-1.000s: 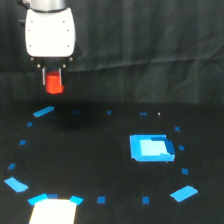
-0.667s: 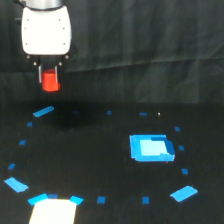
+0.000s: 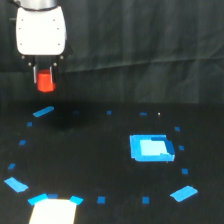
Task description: Pick up the red object from the table
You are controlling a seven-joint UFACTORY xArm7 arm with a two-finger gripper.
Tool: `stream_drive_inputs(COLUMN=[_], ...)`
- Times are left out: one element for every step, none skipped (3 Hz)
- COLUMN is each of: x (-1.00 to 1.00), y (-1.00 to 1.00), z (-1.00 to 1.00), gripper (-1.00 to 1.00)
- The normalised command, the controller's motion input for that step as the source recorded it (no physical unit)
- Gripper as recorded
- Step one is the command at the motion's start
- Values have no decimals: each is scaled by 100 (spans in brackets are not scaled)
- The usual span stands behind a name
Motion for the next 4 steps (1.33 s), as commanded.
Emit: stream_drive_inputs(x=[-14, -4, -26, -27], y=[28, 35, 8, 22], z=[27, 12, -3, 14], gripper=[-93, -89, -100, -100])
